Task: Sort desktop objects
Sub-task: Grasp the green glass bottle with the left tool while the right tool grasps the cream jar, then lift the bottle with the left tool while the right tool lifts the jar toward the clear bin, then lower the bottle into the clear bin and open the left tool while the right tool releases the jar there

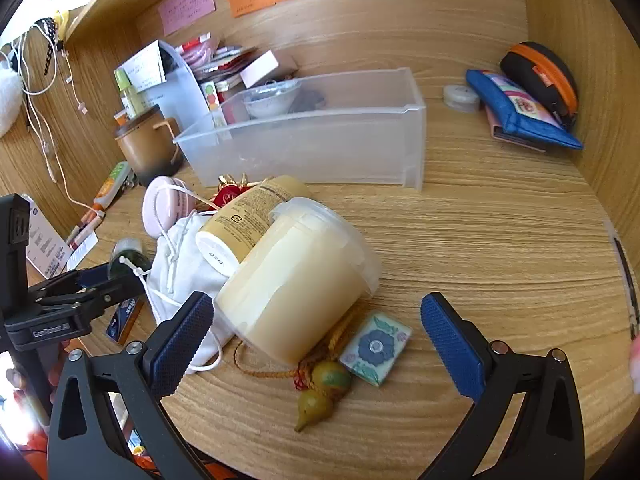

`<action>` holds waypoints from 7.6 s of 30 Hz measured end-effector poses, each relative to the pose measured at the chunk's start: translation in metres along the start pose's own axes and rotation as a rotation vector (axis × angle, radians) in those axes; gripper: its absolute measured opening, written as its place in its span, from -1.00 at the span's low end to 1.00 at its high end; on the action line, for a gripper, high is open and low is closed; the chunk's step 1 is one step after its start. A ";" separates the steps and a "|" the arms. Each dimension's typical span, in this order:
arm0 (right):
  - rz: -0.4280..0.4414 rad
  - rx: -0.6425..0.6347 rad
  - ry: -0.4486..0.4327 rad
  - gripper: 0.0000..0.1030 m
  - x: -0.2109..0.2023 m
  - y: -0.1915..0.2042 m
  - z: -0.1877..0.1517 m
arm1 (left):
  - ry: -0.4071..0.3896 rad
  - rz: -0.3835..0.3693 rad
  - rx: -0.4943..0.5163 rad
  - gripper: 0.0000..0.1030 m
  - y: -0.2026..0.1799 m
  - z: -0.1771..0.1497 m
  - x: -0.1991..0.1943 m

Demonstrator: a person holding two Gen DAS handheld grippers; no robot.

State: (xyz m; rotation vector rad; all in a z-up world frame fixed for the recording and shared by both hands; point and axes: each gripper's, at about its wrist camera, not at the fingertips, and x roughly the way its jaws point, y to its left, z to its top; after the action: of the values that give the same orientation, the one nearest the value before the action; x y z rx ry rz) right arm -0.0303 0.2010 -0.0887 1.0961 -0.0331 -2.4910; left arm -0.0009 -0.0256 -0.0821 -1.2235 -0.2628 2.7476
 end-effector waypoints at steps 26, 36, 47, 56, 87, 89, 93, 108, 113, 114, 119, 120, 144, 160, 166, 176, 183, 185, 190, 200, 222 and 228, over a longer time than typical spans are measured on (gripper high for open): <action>0.023 0.012 -0.032 0.42 0.015 0.003 0.019 | -0.015 -0.003 0.020 0.09 0.003 0.013 0.010; 0.039 0.028 -0.080 0.25 0.000 0.001 0.026 | -0.062 -0.006 0.029 0.09 0.001 0.018 -0.004; 0.008 0.018 -0.079 -0.42 -0.015 -0.003 0.034 | -0.077 -0.011 0.036 0.09 -0.002 0.018 -0.011; 0.013 -0.086 -0.070 0.71 -0.022 0.012 0.015 | -0.077 -0.020 0.037 0.09 -0.002 0.014 -0.014; -0.093 -0.184 -0.176 0.23 -0.033 0.020 0.061 | -0.212 -0.033 0.146 0.09 -0.035 0.056 -0.054; -0.089 -0.195 -0.186 0.23 -0.036 0.022 0.067 | -0.219 -0.034 0.155 0.09 -0.036 0.062 -0.056; -0.085 -0.214 -0.198 0.23 -0.040 0.024 0.079 | -0.229 -0.029 0.170 0.09 -0.039 0.076 -0.057; -0.046 -0.209 -0.197 0.23 -0.025 0.018 0.123 | -0.190 -0.006 0.171 0.09 -0.026 0.109 -0.030; -0.032 -0.204 -0.169 0.23 -0.011 0.015 0.125 | -0.153 -0.017 0.081 0.09 0.015 0.108 -0.028; -0.028 -0.203 -0.163 0.23 -0.009 0.014 0.126 | -0.151 -0.021 0.066 0.09 0.022 0.107 -0.030; -0.010 -0.193 -0.154 0.23 -0.003 0.014 0.128 | -0.143 0.050 0.032 0.34 0.051 0.093 -0.033; -0.010 -0.192 -0.153 0.23 -0.002 0.014 0.128 | -0.131 0.053 0.026 0.35 0.054 0.091 -0.030; -0.001 -0.197 -0.117 0.23 0.011 0.017 0.136 | 0.023 0.076 0.077 0.05 0.040 0.084 0.046; -0.006 -0.224 -0.147 0.23 0.009 0.020 0.168 | -0.141 0.004 0.142 0.05 0.011 0.131 -0.014; -0.017 -0.241 -0.124 0.23 0.026 0.017 0.181 | -0.126 -0.021 0.182 0.05 -0.006 0.158 0.003; -0.041 -0.289 0.017 0.23 0.080 0.003 0.196 | -0.017 -0.030 0.237 0.05 -0.021 0.189 0.056; -0.078 -0.353 0.098 0.23 0.112 0.000 0.203 | 0.056 -0.024 0.267 0.05 -0.026 0.201 0.096; -0.084 -0.375 0.118 0.23 0.119 0.000 0.204 | 0.068 -0.024 0.283 0.05 -0.028 0.205 0.104; -0.114 -0.418 0.160 0.23 0.134 0.001 0.206 | 0.107 -0.013 0.308 0.05 -0.030 0.211 0.125; -0.141 -0.497 0.250 0.23 0.155 0.008 0.205 | 0.122 0.009 0.351 0.05 -0.037 0.211 0.136; -0.230 -0.577 0.169 0.36 0.112 0.026 0.205 | 0.116 0.035 0.395 0.36 -0.038 0.198 0.114; -0.242 -0.542 0.108 0.44 0.087 0.023 0.203 | 0.082 0.048 0.383 0.45 -0.040 0.198 0.090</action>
State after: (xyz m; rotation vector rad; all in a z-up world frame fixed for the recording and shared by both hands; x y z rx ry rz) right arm -0.2183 0.1177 -0.0051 1.0345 0.7996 -2.4115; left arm -0.2069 0.0089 -0.0092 -1.2400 0.2918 2.6088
